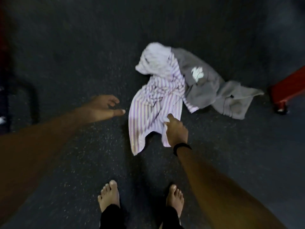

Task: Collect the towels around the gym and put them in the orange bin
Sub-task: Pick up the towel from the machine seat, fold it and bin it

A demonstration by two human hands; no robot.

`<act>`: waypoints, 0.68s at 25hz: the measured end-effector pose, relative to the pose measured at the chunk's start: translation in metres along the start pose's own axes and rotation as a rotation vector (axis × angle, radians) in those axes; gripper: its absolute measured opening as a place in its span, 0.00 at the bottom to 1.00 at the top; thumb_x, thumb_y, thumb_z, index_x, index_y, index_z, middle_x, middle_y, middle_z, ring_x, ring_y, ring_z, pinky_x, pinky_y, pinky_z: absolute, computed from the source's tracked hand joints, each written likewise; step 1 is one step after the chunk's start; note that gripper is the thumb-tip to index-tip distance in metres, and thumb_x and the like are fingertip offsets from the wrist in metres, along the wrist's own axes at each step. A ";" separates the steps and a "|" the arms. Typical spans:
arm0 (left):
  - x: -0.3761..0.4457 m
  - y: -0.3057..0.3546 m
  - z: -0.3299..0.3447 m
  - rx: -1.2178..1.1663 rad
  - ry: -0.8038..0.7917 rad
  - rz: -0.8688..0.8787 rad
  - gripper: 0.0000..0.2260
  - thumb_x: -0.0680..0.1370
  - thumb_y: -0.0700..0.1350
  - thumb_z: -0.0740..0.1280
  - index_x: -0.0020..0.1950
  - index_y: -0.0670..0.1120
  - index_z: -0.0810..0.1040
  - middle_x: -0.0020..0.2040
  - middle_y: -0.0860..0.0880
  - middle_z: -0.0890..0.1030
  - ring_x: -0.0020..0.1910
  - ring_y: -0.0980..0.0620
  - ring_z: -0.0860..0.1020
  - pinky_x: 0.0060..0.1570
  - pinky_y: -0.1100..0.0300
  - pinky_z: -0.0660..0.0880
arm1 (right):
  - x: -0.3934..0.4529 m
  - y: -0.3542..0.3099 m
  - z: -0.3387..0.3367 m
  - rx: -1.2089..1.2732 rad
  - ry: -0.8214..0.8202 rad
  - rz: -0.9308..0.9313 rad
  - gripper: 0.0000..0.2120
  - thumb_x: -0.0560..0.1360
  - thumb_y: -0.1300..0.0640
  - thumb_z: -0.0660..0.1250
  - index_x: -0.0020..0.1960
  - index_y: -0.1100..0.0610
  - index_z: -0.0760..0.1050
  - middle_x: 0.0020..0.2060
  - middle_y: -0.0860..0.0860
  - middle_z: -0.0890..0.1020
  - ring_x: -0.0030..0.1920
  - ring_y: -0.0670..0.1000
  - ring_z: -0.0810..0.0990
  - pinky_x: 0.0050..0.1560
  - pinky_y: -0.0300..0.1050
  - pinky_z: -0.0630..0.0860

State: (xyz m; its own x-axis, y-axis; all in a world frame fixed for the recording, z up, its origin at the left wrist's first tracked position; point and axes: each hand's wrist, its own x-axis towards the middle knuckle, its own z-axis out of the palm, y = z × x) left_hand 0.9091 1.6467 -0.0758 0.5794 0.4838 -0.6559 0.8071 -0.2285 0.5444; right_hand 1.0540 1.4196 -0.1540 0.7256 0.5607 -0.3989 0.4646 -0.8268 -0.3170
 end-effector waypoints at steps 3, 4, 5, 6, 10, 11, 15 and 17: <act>-0.044 0.066 -0.069 0.001 0.098 0.061 0.20 0.71 0.54 0.73 0.61 0.49 0.76 0.54 0.48 0.78 0.51 0.52 0.76 0.52 0.63 0.68 | 0.008 -0.043 -0.125 -0.021 0.174 -0.128 0.10 0.80 0.60 0.58 0.58 0.55 0.74 0.51 0.55 0.82 0.51 0.59 0.81 0.41 0.49 0.74; -0.064 0.090 -0.098 0.000 0.126 0.081 0.20 0.72 0.54 0.73 0.61 0.49 0.76 0.54 0.48 0.78 0.51 0.51 0.77 0.54 0.62 0.69 | 0.007 -0.061 -0.171 -0.040 0.219 -0.169 0.09 0.80 0.59 0.58 0.57 0.55 0.75 0.50 0.56 0.82 0.50 0.59 0.81 0.40 0.48 0.73; -0.086 0.112 -0.127 -0.004 0.154 0.100 0.21 0.72 0.54 0.73 0.61 0.49 0.76 0.55 0.49 0.78 0.52 0.51 0.77 0.55 0.61 0.70 | 0.004 -0.080 -0.218 -0.070 0.256 -0.207 0.10 0.80 0.58 0.58 0.56 0.55 0.76 0.49 0.56 0.83 0.50 0.59 0.81 0.41 0.47 0.73; -0.108 0.132 -0.156 -0.008 0.181 0.120 0.21 0.72 0.55 0.72 0.62 0.49 0.76 0.55 0.49 0.78 0.53 0.51 0.77 0.57 0.60 0.71 | -0.001 -0.099 -0.264 -0.089 0.287 -0.241 0.11 0.80 0.56 0.57 0.55 0.55 0.77 0.50 0.56 0.83 0.50 0.59 0.81 0.43 0.47 0.73; -0.193 0.196 -0.254 -0.028 0.320 0.172 0.24 0.70 0.58 0.73 0.62 0.50 0.76 0.56 0.51 0.80 0.53 0.52 0.78 0.58 0.59 0.72 | -0.035 -0.178 -0.419 0.000 0.360 -0.401 0.15 0.74 0.47 0.53 0.48 0.53 0.75 0.46 0.51 0.80 0.48 0.57 0.79 0.42 0.50 0.74; -0.220 0.212 -0.278 -0.039 0.358 0.181 0.24 0.70 0.58 0.73 0.63 0.50 0.76 0.56 0.51 0.80 0.54 0.52 0.78 0.59 0.59 0.72 | -0.048 -0.202 -0.455 -0.015 0.360 -0.464 0.13 0.74 0.48 0.54 0.47 0.52 0.74 0.44 0.50 0.80 0.47 0.56 0.78 0.41 0.48 0.73; -0.341 0.254 -0.359 -0.071 0.483 0.188 0.24 0.70 0.59 0.73 0.62 0.50 0.77 0.57 0.49 0.80 0.58 0.50 0.78 0.63 0.54 0.72 | -0.113 -0.300 -0.585 -0.157 0.231 -0.763 0.09 0.73 0.50 0.59 0.47 0.52 0.75 0.45 0.48 0.81 0.49 0.53 0.78 0.43 0.47 0.73; -0.399 0.259 -0.389 -0.081 0.533 0.163 0.30 0.65 0.66 0.72 0.60 0.50 0.77 0.56 0.49 0.81 0.58 0.49 0.79 0.62 0.52 0.73 | -0.141 -0.343 -0.633 -0.176 0.216 -0.853 0.10 0.72 0.51 0.58 0.47 0.52 0.76 0.46 0.48 0.81 0.50 0.54 0.79 0.46 0.50 0.76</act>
State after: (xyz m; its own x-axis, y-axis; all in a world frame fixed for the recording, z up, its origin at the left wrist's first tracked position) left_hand 0.8431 1.7231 0.5305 0.5418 0.8122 -0.2165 0.6881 -0.2806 0.6692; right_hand 1.1134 1.5960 0.5555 0.1696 0.9816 0.0881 0.9476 -0.1379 -0.2881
